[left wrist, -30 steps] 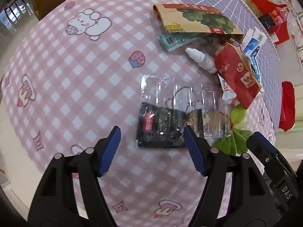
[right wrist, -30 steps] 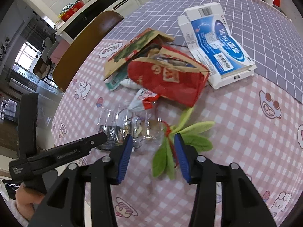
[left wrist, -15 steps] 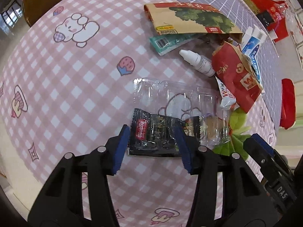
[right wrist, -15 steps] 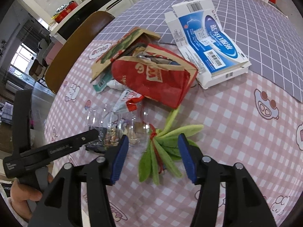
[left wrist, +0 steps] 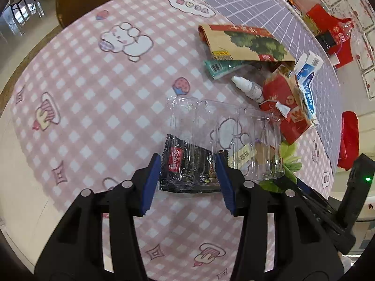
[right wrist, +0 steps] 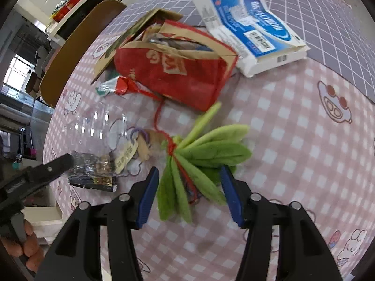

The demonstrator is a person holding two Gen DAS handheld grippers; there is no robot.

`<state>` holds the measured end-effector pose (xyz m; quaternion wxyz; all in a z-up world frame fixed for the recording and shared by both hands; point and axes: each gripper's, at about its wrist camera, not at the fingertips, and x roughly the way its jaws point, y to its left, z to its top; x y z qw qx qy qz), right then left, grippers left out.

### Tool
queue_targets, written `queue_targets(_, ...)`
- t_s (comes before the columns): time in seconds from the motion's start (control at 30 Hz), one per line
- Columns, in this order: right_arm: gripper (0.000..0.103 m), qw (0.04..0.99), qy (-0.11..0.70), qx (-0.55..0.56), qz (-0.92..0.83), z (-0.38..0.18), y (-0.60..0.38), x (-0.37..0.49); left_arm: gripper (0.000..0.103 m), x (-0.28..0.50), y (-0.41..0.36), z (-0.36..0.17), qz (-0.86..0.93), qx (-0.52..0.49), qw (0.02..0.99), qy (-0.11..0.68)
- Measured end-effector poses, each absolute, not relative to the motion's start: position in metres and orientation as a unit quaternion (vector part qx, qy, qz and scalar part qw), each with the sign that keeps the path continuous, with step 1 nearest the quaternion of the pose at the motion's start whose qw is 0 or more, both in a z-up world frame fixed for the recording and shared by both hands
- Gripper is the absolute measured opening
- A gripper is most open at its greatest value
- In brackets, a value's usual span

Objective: Collect trash
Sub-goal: 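Grasp the green plant sprig with the right gripper while the left holds the tray, then drop the green sprig into the blue bucket while the left gripper carries the tray over it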

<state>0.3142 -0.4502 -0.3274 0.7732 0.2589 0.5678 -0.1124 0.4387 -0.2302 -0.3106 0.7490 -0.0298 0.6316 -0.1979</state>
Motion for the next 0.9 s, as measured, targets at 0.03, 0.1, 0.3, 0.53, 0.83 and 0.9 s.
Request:
queue_targets(0.03, 0.031, 0.776, 0.566, 0.257, -0.105, -0.326, -0.447, 0.315, 0.047, 0.437, -0.226, -0.308, -0.199, -0.031, 0.75, 0.63)
queue_targets(0.1, 0.01, 0.779, 0.567, 0.25, -0.095, -0.324, -0.439, 0.316, 0.047, 0.434, -0.219, -0.303, -0.2, -0.037, 0.753, 0.626)
queue_targets(0.3, 0.008, 0.808, 0.541, 0.227, -0.057, -0.297, -0.41, 0.322, 0.047, 0.426, -0.184, -0.287, -0.199, -0.062, 0.762, 0.613)
queue_targets(0.53, 0.008, 0.825, 0.519, 0.223, -0.01, -0.265, -0.354, 0.331, 0.047, 0.419, -0.116, -0.271, -0.177, -0.097, 0.774, 0.601)
queue_targets(0.83, 0.008, 0.84, 0.498, 0.203, 0.074, -0.23, -0.245, 0.344, 0.047, 0.407, 0.005, -0.254, -0.127, -0.139, 0.79, 0.583)
queue_targets(0.9, 0.008, 0.837, 0.503, 0.194, 0.094, -0.229, -0.213, 0.35, 0.047, 0.403, 0.035, -0.252, -0.112, -0.147, 0.793, 0.58)
